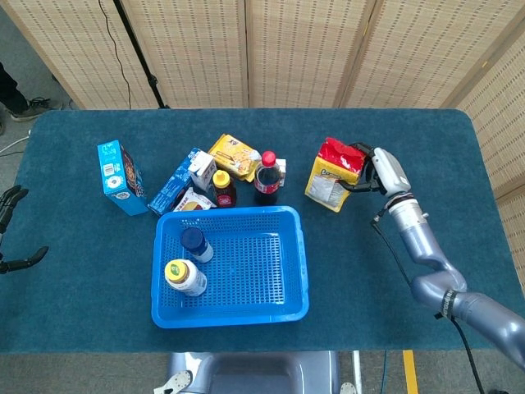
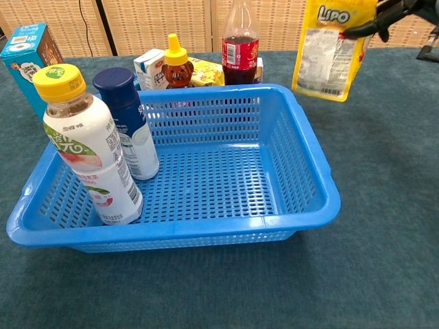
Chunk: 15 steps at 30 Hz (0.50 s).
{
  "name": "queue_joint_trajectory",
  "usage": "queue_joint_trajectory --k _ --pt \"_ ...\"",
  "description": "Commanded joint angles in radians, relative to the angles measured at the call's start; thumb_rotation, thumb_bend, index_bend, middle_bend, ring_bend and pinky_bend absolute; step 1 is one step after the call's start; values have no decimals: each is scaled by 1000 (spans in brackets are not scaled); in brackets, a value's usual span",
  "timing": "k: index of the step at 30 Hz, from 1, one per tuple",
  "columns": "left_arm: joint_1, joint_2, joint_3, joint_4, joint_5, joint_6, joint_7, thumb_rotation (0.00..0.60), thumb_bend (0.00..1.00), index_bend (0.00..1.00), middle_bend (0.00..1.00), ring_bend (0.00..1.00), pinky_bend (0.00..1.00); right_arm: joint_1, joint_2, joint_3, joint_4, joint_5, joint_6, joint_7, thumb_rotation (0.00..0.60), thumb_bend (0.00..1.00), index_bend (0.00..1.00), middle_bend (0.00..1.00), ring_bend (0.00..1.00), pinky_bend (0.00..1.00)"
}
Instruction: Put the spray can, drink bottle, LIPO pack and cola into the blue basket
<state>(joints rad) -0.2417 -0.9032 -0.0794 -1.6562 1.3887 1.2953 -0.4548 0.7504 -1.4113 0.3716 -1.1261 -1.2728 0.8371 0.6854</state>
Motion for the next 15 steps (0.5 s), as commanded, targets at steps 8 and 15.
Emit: queue_joint_trajectory --k 8,15 --pt "3 0 -3 -9 18 0 6 600 235 0 0 0 0 -159 265 -53 -313 -181 192 231 600 733 567 625 628 671" --pt "1 -1 -7 -16 20 -6 16 600 236 0 0 0 0 -140 264 -121 -405 -269 185 205 600 733 568 626 628 671"
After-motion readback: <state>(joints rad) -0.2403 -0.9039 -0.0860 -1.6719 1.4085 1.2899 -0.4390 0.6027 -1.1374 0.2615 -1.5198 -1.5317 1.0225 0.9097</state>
